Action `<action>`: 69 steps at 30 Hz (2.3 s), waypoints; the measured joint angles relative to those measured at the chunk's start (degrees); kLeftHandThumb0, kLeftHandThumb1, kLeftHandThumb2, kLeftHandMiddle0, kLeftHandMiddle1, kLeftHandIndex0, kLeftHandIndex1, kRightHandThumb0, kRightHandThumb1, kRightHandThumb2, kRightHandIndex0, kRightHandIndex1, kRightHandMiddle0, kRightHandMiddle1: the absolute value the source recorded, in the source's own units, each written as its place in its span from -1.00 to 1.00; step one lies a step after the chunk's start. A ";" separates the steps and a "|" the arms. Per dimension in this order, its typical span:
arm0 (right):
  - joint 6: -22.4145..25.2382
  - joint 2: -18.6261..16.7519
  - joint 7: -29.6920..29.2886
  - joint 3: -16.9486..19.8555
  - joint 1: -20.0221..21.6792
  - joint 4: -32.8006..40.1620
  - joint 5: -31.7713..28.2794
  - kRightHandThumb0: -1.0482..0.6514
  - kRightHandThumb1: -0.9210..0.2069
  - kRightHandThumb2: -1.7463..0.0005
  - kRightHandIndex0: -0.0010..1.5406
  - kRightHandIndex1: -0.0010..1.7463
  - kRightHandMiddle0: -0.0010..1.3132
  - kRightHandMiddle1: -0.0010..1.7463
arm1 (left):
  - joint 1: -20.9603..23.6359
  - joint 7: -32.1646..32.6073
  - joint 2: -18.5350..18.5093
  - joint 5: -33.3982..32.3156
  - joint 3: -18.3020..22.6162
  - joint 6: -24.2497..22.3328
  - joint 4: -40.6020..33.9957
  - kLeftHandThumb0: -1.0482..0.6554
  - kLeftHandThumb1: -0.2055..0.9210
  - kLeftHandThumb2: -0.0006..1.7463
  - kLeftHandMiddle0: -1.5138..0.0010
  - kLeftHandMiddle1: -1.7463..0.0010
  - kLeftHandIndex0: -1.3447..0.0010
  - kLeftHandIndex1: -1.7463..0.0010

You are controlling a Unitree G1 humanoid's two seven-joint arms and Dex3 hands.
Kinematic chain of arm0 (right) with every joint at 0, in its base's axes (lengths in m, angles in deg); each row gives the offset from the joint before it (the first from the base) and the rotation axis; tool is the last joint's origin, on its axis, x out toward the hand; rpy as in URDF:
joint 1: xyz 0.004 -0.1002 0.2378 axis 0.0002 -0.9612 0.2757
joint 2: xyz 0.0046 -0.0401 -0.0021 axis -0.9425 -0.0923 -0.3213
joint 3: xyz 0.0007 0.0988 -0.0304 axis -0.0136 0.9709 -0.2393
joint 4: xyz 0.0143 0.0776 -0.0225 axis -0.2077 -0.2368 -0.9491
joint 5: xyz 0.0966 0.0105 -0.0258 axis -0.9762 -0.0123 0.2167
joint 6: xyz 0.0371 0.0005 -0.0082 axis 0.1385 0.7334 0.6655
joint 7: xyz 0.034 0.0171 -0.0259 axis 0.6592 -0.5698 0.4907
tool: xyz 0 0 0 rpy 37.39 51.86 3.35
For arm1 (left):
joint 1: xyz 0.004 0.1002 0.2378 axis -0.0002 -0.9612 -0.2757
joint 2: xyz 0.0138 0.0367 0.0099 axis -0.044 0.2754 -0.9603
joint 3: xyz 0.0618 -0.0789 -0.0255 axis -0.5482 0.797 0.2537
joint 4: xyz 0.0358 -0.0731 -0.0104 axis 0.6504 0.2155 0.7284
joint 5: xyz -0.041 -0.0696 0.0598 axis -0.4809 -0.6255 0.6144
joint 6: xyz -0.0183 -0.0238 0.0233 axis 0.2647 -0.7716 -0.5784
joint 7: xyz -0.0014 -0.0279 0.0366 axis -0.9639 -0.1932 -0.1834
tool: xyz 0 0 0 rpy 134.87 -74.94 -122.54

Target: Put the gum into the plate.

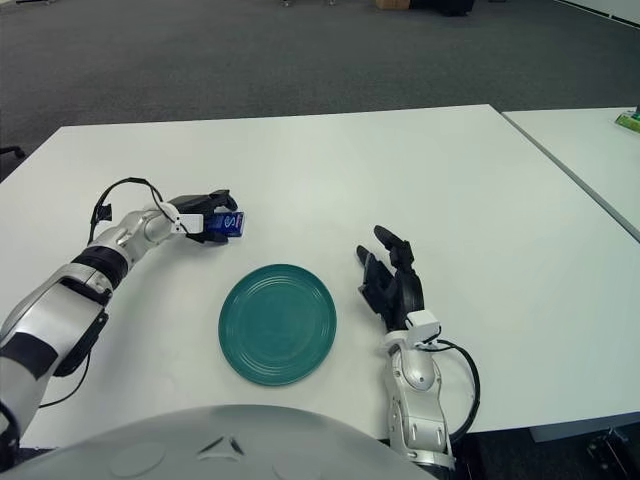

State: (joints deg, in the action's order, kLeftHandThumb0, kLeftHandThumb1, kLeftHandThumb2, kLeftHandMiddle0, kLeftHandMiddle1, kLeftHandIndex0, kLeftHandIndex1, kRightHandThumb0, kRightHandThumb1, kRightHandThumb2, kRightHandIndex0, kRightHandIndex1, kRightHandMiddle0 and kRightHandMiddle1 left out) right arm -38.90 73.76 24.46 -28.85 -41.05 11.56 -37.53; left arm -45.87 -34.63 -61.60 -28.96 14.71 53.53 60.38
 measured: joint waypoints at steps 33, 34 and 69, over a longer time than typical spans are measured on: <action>2.71 0.19 0.47 1.14 0.01 2.83 -2.21 -0.56 -1.00 0.16 -0.21 -0.93 -1.00 -0.10 | -4.14 9.25 -3.90 2.50 -2.27 -1.72 -10.85 0.22 -0.28 0.61 0.10 -1.00 0.13 -0.81; 2.76 0.17 0.46 1.12 -0.01 2.91 -2.19 -0.56 -1.00 0.16 -0.21 -0.94 -1.00 -0.10 | -4.78 9.22 -4.43 2.51 -2.08 -1.95 -12.59 0.22 -0.32 0.66 0.06 -0.99 0.18 -0.88; 3.12 -0.21 0.84 -0.10 -0.51 3.45 -1.75 -0.57 -1.00 0.10 -0.22 -0.94 -1.00 -0.10 | -25.77 -8.29 -4.95 -10.11 8.83 -15.96 -73.35 0.23 -0.27 0.65 0.08 -0.96 0.29 -1.00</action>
State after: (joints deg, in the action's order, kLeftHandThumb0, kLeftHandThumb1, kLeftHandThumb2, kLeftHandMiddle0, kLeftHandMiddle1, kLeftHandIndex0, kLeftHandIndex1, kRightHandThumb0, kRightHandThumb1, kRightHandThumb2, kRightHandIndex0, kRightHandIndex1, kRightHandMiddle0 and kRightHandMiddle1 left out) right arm -35.78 73.55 25.30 -28.95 -41.56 15.01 -39.28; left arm -71.65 -42.91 -66.55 -39.07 23.54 37.56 -12.96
